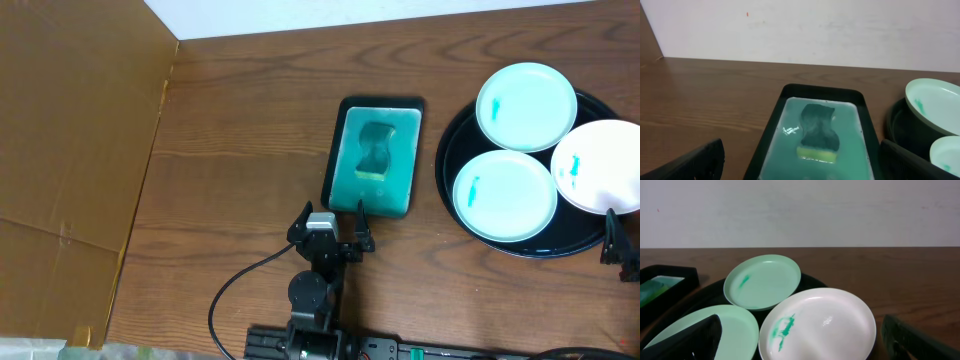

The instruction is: Clean dirty plates on tray and stack at the side

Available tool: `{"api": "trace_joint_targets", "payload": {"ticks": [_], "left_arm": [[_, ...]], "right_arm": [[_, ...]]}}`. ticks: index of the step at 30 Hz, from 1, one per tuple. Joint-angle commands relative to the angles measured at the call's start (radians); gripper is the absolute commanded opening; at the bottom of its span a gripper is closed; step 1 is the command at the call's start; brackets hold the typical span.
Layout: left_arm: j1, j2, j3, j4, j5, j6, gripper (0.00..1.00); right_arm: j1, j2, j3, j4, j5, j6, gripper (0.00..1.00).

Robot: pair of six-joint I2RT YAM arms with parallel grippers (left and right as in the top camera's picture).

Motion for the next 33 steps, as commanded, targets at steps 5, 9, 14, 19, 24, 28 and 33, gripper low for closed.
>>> {"api": "trace_joint_targets", "payload": {"ticks": [5,9,14,19,24,28,33], "left_arm": [[0.005,-0.007,-0.023,-0.031,-0.028,-0.005,0.97],[0.005,-0.007,-0.023,-0.028,-0.025,-0.013,0.98],[0.004,-0.007,-0.022,0.006,0.278,-0.303,0.97],[0.004,-0.007,-0.022,0.193,0.470,-0.628,0.97],[0.004,-0.007,-0.012,0.508,0.469,-0.620,0.97],[0.004,0.003,0.081,0.567,0.401,-0.478,0.97],[0.004,0.230,0.424,0.276,0.273,-0.285,0.98]], "right_arm": [[-0.012,-0.005,-0.004,0.000,0.006,-0.013,0.99],[-0.012,-0.005,-0.004,-0.001,0.006,-0.013,0.99],[-0.012,-0.005,-0.004,0.000,0.006,-0.013,0.99],[-0.012,-0.005,-0.004,0.000,0.006,-0.013,0.99],[-0.012,-0.005,-0.004,0.000,0.006,-0.013,0.99],[-0.012,-0.005,-0.004,0.000,0.006,-0.013,0.99],[-0.012,-0.005,-0.004,0.000,0.006,-0.013,0.99]]}}
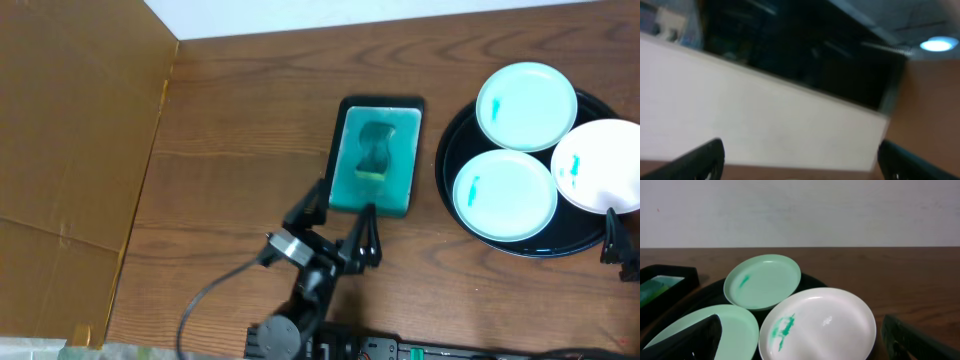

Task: Clean dirty plates on tray and stack at the side
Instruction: 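Reach the left gripper to the green sponge on the teal tray and grasp it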

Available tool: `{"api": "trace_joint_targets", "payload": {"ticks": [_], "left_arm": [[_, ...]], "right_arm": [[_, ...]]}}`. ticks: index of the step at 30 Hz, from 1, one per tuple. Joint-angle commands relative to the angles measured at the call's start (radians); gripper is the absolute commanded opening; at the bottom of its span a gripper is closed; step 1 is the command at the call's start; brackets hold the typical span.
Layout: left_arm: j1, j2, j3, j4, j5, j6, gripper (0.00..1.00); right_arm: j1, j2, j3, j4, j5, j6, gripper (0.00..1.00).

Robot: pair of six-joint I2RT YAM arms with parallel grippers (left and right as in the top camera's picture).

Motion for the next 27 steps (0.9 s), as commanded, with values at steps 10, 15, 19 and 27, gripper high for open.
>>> {"api": "trace_joint_targets", "payload": {"ticks": [10,15,19,27], "left_arm": [[0.004,0.872,0.961,-1.124,-0.010,0.292,0.98],[0.004,1.089,1.083,-1.239,-0.089,0.307,0.98],[0.004,1.267,1.124,-1.316,-0.150,0.238,0.98],[0.004,1.565,1.124,-1.210,-0.149,0.238,0.98]], "right_arm": [[-0.012,-0.005,-0.004,0.000,0.006,-0.013,0.99],[-0.012,-0.005,-0.004,-0.001,0.006,-0.013,0.99],[-0.012,-0.005,-0.004,0.000,0.006,-0.013,0.99],[-0.012,-0.005,-0.004,0.000,0.006,-0.013,0.99]]}}
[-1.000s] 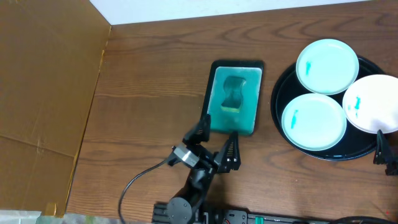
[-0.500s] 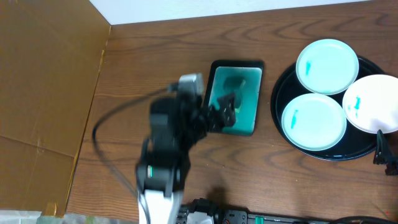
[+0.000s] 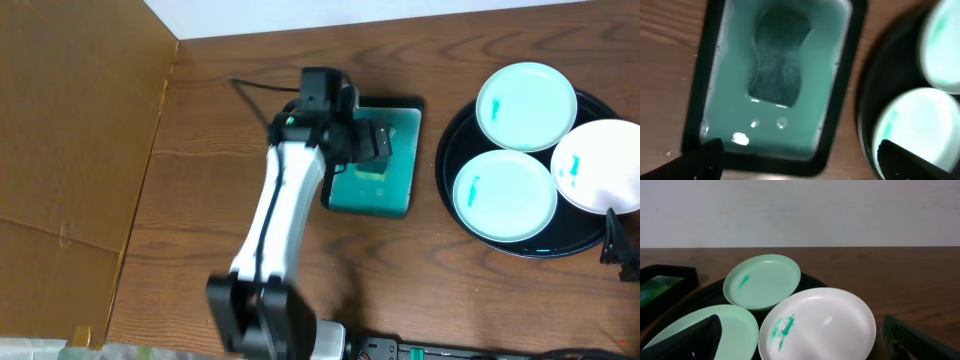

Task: Clean dirty plates on tray and stack at the side
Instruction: 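Reach the left gripper to the green sponge on the teal tray and grasp it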

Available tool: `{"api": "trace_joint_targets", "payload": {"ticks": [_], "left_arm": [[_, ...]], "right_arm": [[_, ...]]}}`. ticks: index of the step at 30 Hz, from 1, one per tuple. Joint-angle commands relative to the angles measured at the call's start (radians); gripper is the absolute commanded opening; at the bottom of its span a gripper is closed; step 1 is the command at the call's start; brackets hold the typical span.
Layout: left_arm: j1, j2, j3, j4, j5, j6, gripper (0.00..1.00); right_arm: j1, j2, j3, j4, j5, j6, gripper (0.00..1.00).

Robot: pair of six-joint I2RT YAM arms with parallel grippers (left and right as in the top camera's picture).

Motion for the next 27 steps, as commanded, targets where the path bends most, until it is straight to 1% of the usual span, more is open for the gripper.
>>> {"api": "trace_joint_targets", "payload": {"ticks": [1,3,6,10,12,14,17,19,20,23,26,27], "left_arm": [[0.004,0.096,0.018,0.058,-0.018,-0.005,0.98],[0.004,0.147,0.018,0.120,-0.045,-0.002,0.98],[0.004,0.211,0.018,0.178,-0.045,-0.002,0.98],[0.004,0.278,0.018,0.233,-0.052,0.018,0.98],[0.002,0.304,0.018,0.252,-0.090,0.017,0.97],[0.002,0.328,0.018,0.264,-0.095,0.017,0.97],[0.002,0.362,0.018,0.266,-0.095,0.017,0.90],[0.002,0.380,0.018,0.266,-0.095,0.017,0.88],[0.002,0.390,0.018,0.265,-0.095,0.017,0.85],[0.002,0.397,0.018,0.262,-0.095,0.017,0.69],[0.002,0.397,0.018,0.263,-0.095,0.017,0.59],[0.002,0.397,0.018,0.262,-0.095,0.017,0.58]], "right_arm": [[-0.012,-0.005,-0.003,-0.002,0.006,-0.013,0.99],[-0.012,-0.005,-0.003,-0.001,0.006,-0.012,0.99],[-0.012,-0.005,-0.003,-0.001,0.006,-0.012,0.99],[-0.012,-0.005,-0.003,-0.001,0.006,-0.012,0.99],[-0.012,-0.005,-0.003,-0.001,0.006,-0.013,0.99],[-0.012,-0.005,-0.003,-0.001,0.006,-0.013,0.99],[-0.012,-0.005,-0.003,-0.002,0.006,-0.012,0.99],[-0.012,-0.005,-0.003,-0.001,0.006,-0.012,0.99],[-0.012,-0.005,-0.003,-0.001,0.006,-0.013,0.99],[-0.012,-0.005,-0.003,-0.001,0.006,-0.012,0.99],[-0.012,-0.005,-0.003,-0.002,0.006,-0.012,0.99],[-0.012,-0.005,-0.003,-0.001,0.006,-0.013,0.99]]}}
